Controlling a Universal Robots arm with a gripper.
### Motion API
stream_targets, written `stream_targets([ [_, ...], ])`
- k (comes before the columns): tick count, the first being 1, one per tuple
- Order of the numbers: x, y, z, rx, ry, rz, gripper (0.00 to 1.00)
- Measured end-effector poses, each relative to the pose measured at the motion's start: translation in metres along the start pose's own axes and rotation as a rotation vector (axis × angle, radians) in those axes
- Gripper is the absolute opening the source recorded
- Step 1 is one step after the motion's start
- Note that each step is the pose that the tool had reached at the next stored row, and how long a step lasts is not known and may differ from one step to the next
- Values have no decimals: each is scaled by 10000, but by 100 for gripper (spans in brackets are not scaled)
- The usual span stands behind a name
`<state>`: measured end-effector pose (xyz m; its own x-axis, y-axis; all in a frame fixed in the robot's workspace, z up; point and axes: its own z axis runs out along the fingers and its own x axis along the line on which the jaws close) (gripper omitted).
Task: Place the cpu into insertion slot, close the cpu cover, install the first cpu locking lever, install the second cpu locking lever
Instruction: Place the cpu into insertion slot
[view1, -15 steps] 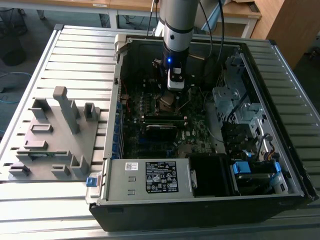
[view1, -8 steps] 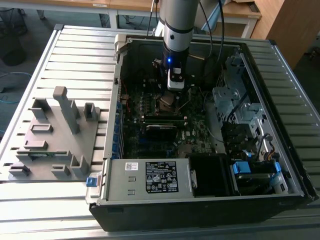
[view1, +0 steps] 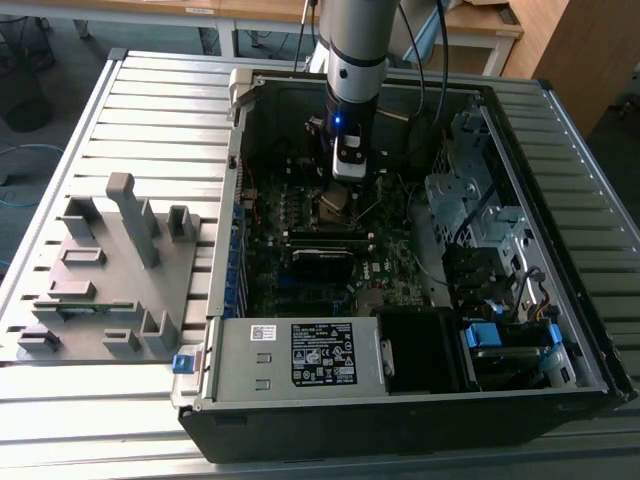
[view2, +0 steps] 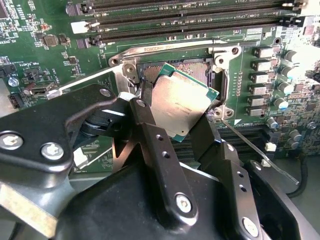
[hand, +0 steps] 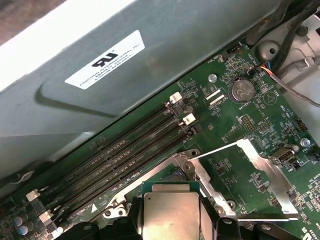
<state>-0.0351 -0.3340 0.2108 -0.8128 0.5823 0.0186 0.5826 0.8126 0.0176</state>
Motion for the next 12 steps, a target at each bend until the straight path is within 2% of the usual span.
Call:
stream_targets([
  [12,0,0,0,-14,-12,722,54],
])
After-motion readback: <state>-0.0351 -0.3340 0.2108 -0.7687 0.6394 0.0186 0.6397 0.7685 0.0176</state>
